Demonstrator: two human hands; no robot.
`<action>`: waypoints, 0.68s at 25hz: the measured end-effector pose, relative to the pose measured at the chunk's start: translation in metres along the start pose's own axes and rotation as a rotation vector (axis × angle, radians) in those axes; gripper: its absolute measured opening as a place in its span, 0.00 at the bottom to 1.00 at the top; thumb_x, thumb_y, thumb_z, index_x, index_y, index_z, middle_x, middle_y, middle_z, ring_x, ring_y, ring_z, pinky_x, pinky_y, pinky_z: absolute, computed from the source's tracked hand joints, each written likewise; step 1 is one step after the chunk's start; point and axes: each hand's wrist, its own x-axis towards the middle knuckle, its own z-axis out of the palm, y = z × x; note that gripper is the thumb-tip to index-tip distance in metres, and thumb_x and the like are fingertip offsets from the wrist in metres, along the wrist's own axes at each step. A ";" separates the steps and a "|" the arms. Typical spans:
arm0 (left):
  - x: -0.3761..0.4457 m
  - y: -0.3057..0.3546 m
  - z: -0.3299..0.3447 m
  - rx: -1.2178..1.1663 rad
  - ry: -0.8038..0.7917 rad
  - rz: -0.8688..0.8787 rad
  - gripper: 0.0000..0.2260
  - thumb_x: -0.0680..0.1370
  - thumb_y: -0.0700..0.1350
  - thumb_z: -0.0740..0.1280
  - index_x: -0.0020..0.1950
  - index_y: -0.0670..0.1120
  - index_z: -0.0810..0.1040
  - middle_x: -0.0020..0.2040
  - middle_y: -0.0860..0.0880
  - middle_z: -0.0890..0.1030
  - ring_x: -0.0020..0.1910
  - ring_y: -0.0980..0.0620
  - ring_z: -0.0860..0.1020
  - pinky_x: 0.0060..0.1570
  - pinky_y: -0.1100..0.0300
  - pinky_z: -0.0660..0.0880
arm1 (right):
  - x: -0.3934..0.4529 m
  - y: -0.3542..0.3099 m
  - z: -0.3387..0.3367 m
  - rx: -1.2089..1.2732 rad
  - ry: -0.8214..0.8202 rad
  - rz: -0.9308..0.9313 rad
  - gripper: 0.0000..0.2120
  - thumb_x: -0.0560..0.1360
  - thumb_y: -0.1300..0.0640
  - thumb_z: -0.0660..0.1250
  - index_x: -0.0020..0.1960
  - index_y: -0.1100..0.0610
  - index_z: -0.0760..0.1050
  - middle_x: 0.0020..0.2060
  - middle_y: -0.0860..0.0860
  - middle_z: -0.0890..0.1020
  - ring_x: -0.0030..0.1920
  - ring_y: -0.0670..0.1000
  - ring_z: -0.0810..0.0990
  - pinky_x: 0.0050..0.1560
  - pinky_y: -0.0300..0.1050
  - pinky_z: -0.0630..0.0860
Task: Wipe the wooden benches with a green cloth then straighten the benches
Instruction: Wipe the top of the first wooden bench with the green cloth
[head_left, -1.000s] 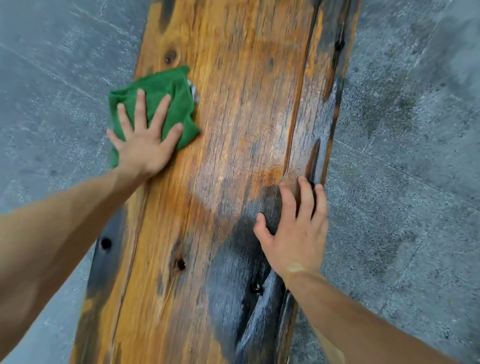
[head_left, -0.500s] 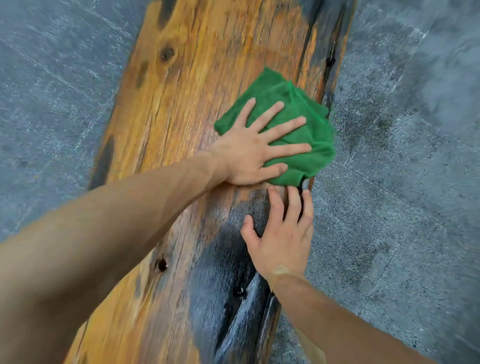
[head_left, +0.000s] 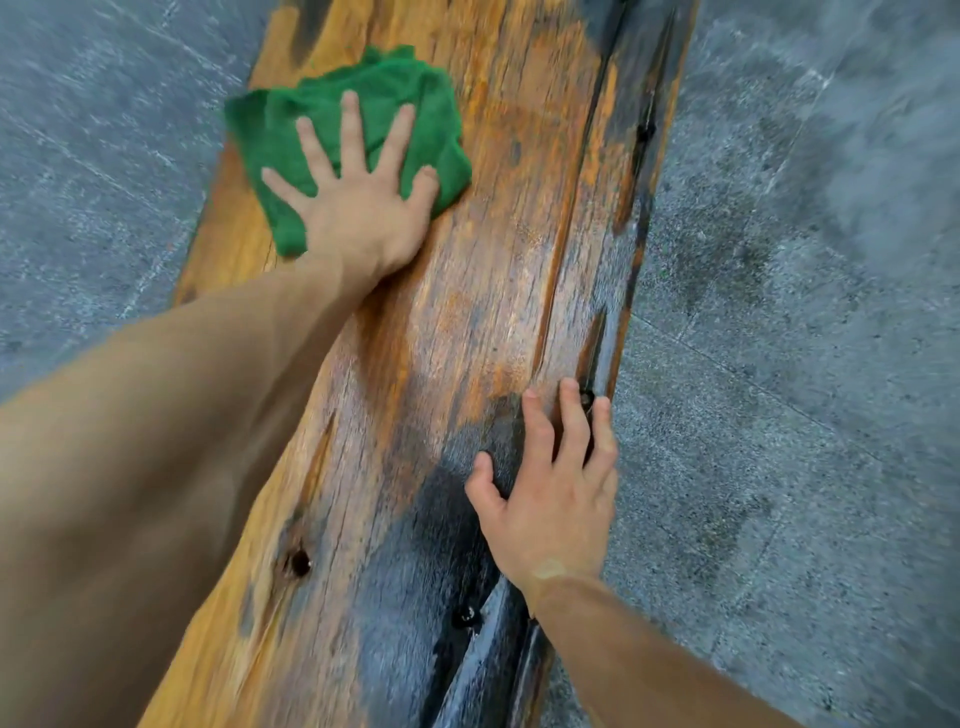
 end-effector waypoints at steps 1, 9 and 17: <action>-0.004 0.019 0.003 0.073 -0.011 0.172 0.28 0.80 0.67 0.44 0.79 0.68 0.41 0.83 0.52 0.38 0.80 0.35 0.37 0.68 0.22 0.38 | 0.001 0.001 0.001 0.007 0.006 0.000 0.33 0.73 0.39 0.58 0.74 0.52 0.62 0.76 0.56 0.63 0.76 0.63 0.58 0.62 0.66 0.71; -0.073 -0.027 0.021 0.331 0.001 0.985 0.27 0.80 0.64 0.45 0.79 0.68 0.45 0.83 0.54 0.47 0.81 0.38 0.47 0.72 0.26 0.44 | 0.003 0.003 0.001 0.028 0.031 0.004 0.31 0.72 0.40 0.59 0.71 0.53 0.65 0.74 0.56 0.64 0.74 0.63 0.59 0.62 0.69 0.72; -0.086 -0.099 0.024 0.021 0.123 0.003 0.28 0.78 0.66 0.46 0.80 0.67 0.51 0.83 0.52 0.47 0.81 0.41 0.46 0.72 0.28 0.43 | 0.002 -0.001 0.000 0.007 -0.030 0.012 0.33 0.73 0.39 0.57 0.74 0.52 0.62 0.76 0.56 0.63 0.75 0.63 0.57 0.59 0.70 0.75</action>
